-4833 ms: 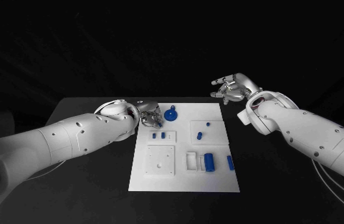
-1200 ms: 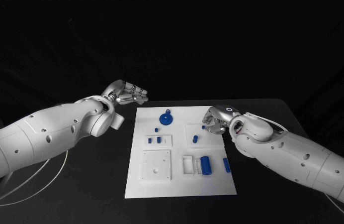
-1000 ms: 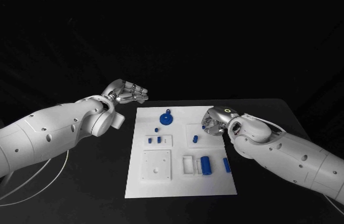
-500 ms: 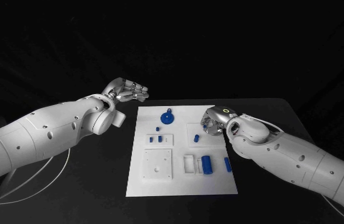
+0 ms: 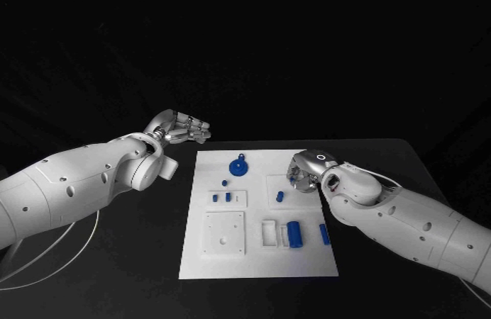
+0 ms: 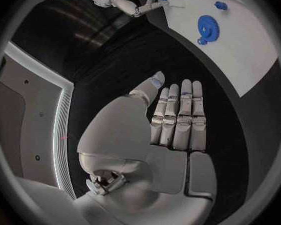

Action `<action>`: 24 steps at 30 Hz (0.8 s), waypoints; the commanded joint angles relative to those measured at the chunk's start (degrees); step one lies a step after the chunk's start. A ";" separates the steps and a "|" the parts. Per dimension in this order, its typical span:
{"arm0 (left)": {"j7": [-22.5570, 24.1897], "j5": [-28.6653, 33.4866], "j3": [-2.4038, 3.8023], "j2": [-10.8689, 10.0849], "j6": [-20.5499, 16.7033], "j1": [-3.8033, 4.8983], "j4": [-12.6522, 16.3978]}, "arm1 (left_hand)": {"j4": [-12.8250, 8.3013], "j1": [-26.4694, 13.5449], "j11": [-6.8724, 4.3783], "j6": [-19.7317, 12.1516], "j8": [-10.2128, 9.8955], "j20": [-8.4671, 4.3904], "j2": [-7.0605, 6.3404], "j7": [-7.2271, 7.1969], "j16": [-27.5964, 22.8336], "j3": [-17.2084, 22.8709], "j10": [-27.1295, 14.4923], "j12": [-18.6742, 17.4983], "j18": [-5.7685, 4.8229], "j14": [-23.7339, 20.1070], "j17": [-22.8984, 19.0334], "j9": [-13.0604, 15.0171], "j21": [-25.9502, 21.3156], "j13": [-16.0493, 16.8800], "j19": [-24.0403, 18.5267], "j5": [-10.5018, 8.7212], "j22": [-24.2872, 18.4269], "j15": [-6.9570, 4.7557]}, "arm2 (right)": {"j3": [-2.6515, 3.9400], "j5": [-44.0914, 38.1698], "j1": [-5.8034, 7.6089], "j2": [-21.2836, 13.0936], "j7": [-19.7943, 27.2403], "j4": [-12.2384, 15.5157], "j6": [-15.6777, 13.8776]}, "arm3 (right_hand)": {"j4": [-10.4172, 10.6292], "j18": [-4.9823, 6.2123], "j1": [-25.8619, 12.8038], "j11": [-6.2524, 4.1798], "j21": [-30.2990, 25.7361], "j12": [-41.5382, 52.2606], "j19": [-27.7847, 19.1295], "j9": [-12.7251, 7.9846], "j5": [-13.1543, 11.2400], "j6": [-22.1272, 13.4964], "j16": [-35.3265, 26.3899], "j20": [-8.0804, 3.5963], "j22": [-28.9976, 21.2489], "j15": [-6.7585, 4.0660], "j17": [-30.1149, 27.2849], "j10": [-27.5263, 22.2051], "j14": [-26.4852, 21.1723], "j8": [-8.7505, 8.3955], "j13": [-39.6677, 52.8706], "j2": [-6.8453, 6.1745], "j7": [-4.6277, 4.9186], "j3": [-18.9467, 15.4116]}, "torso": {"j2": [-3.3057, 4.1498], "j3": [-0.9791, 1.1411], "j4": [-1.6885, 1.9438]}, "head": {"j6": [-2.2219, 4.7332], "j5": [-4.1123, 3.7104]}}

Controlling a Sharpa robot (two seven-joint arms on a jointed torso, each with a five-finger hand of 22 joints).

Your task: Assemble the parts on the task board

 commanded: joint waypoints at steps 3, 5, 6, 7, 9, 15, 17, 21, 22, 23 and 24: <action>0.42 0.48 0.06 0.16 0.34 0.08 -0.08 | 0.03 0.64 0.14 -0.09 -0.04 0.01 0.07 -0.05 -0.16 -0.33 -0.22 -0.11 -0.45 0.00 0.10 0.03 0.26 0.00 0.31 0.02 -0.23 0.09 | -0.21 -3.76 -0.38 0.03 -2.10 0.15 -3.48 | 0.07 -0.82 0.17 -0.06 2.92 0.27 2.40 0.29 -0.45 0.79 -0.51 -0.57 1.02 -0.37 0.23 0.69 0.43 0.13 0.32 -0.16 -0.08 0.71 | -0.02 0.01 0.00 | 0.00 0.00; 0.48 0.48 0.06 0.19 0.48 0.08 -0.18 | -0.07 0.75 0.14 -0.05 -0.04 0.00 0.05 -0.05 -0.16 -0.31 -0.24 -0.12 -0.44 -0.01 0.09 0.03 0.26 0.00 0.30 0.08 -0.30 0.09 | -0.22 -3.79 -0.40 -0.01 -2.28 0.36 -5.30 | 0.18 -0.91 0.02 -0.18 3.83 0.23 2.46 0.36 -0.45 1.06 -0.67 -0.66 1.46 -0.45 0.35 0.92 0.70 0.09 0.30 -0.51 -0.22 1.30 | -0.02 -0.01 0.04 | 0.01 -0.01; 0.52 0.48 0.06 0.20 0.57 0.08 -0.23 | -0.21 0.92 0.16 -0.05 -0.05 -0.02 -0.01 -0.03 -0.16 -0.29 -0.23 -0.11 -0.44 -0.02 0.09 0.02 0.28 0.00 0.29 0.07 -0.30 0.09 | -0.22 -3.72 -0.41 -0.05 -2.36 0.50 -6.11 | 0.25 -0.94 0.00 -0.19 4.04 0.25 2.44 0.38 -0.45 1.13 -0.75 -0.69 1.57 -0.46 0.41 0.96 0.85 0.11 0.30 -0.59 -0.22 1.45 | -0.02 -0.01 0.04 | 0.02 -0.02; 0.56 0.48 0.06 0.21 0.63 0.08 -0.29 | -0.37 1.10 0.18 -0.08 -0.06 -0.04 -0.07 0.00 -0.17 -0.28 -0.25 -0.11 -0.44 -0.04 0.09 0.02 0.31 0.00 0.28 0.04 -0.28 0.10 | -0.22 -3.58 -0.42 -0.13 -2.40 0.67 -6.79 | 0.30 -0.97 0.00 -0.22 4.32 0.26 2.48 0.39 -0.43 1.21 -0.82 -0.71 1.67 -0.49 0.45 1.06 0.94 0.12 0.30 -0.67 -0.25 1.51 | -0.02 0.00 0.05 | 0.02 -0.01; 0.57 0.48 0.06 0.23 0.70 0.08 -0.44 | -0.46 1.20 0.17 -0.08 -0.06 -0.04 -0.09 -0.01 -0.17 -0.26 -0.24 -0.11 -0.43 -0.05 0.08 0.02 0.32 0.00 0.26 0.04 -0.27 0.09 | -0.21 -3.19 -0.43 -0.37 -2.43 1.07 -7.69 | 0.33 -0.99 0.03 -0.25 4.58 0.26 2.50 0.40 -0.46 1.30 -0.90 -0.75 1.75 -0.53 0.50 1.14 1.04 0.12 0.30 -0.77 -0.28 1.53 | -0.02 0.00 0.03 | 0.04 -0.05; 0.57 0.49 0.06 0.30 0.77 0.07 -1.11 | -1.08 1.51 0.23 -0.24 -0.06 -0.07 0.18 0.08 -0.17 -0.55 -0.29 -0.11 -0.44 -0.11 0.06 0.02 0.55 0.00 -0.14 -0.02 0.77 0.11 | 0.35 -0.10 -0.43 -1.54 -2.05 3.02 -8.44 | 0.44 -1.05 0.15 -0.27 4.81 0.23 2.49 0.36 -0.50 1.37 -1.11 -0.81 1.83 -0.56 0.62 1.15 1.15 0.11 0.27 -0.79 -0.29 1.35 | -0.04 -0.01 -0.05 | 0.22 -0.01; 0.59 0.49 0.06 0.32 0.78 0.07 -1.29 | -1.17 1.54 0.24 -0.25 -0.06 -0.07 0.19 0.10 -0.17 -0.58 -0.31 -0.11 -0.43 -0.12 0.06 0.02 0.55 -0.01 -0.17 -0.03 0.92 0.11 | 0.77 0.92 -0.43 -1.92 -1.79 3.85 -8.48 | 0.47 -1.07 0.29 -0.25 4.71 0.23 2.45 0.29 -0.50 1.35 -1.32 -0.81 1.78 -0.56 0.74 1.11 1.15 0.11 0.27 -0.73 -0.28 1.18 | -0.05 0.04 -0.06 | 0.20 0.11; 0.63 0.49 0.06 0.37 0.83 0.07 -1.51 | -1.29 1.52 0.25 -0.30 -0.07 -0.05 0.23 0.11 -0.18 -0.62 -0.35 -0.11 -0.43 -0.17 0.06 0.02 0.52 -0.01 -0.27 -0.03 1.20 0.13 | 2.11 3.00 -0.42 -2.75 -1.45 6.06 -8.55 | 0.46 -1.08 0.35 -0.25 4.86 0.24 2.44 0.23 -0.50 1.35 -1.45 -0.82 1.81 -0.55 0.93 1.09 1.21 0.11 0.27 -0.69 -0.27 0.97 | -0.11 0.01 -0.14 | 0.37 0.30; 0.64 0.49 0.06 0.39 0.83 0.07 -1.53 | -1.40 1.51 0.26 -0.34 -0.07 -0.03 0.26 0.12 -0.19 -0.65 -0.40 -0.12 -0.43 -0.22 0.05 0.02 0.50 0.00 -0.37 -0.04 1.47 0.15 | 2.34 3.34 -0.42 -2.89 -1.42 6.46 -8.56 | 0.45 -1.08 0.35 -0.25 4.94 0.23 2.46 0.21 -0.49 1.36 -1.47 -0.82 1.84 -0.56 0.98 1.08 1.25 0.11 0.27 -0.68 -0.27 0.93 | -0.11 0.00 -0.14 | 0.38 0.31; 0.65 0.49 0.06 0.41 0.83 0.07 -1.55 | -1.40 1.51 0.26 -0.34 -0.07 -0.03 0.26 0.12 -0.19 -0.65 -0.40 -0.12 -0.43 -0.22 0.05 0.02 0.50 0.00 -0.37 -0.04 1.47 0.15 | 2.57 3.69 -0.42 -3.03 -1.39 6.86 -8.57 | 0.46 -1.07 0.35 -0.25 4.90 0.23 2.45 0.21 -0.49 1.37 -1.48 -0.82 1.83 -0.56 0.99 1.08 1.25 0.12 0.27 -0.67 -0.27 0.93 | -0.15 -0.01 -0.16 | 0.44 0.36; 0.67 0.49 0.06 0.43 0.83 0.06 -1.57 | -1.40 1.51 0.26 -0.34 -0.07 -0.03 0.26 0.12 -0.19 -0.65 -0.40 -0.12 -0.43 -0.22 0.05 0.02 0.50 0.00 -0.37 -0.04 1.47 0.15 | 2.85 4.14 -0.42 -3.24 -1.35 7.43 -8.58 | 0.46 -1.06 0.34 -0.24 4.92 0.23 2.46 0.21 -0.48 1.36 -1.50 -0.83 1.83 -0.56 1.01 1.07 1.25 0.11 0.27 -0.65 -0.27 0.91 | -0.18 -0.03 -0.13 | 0.49 0.38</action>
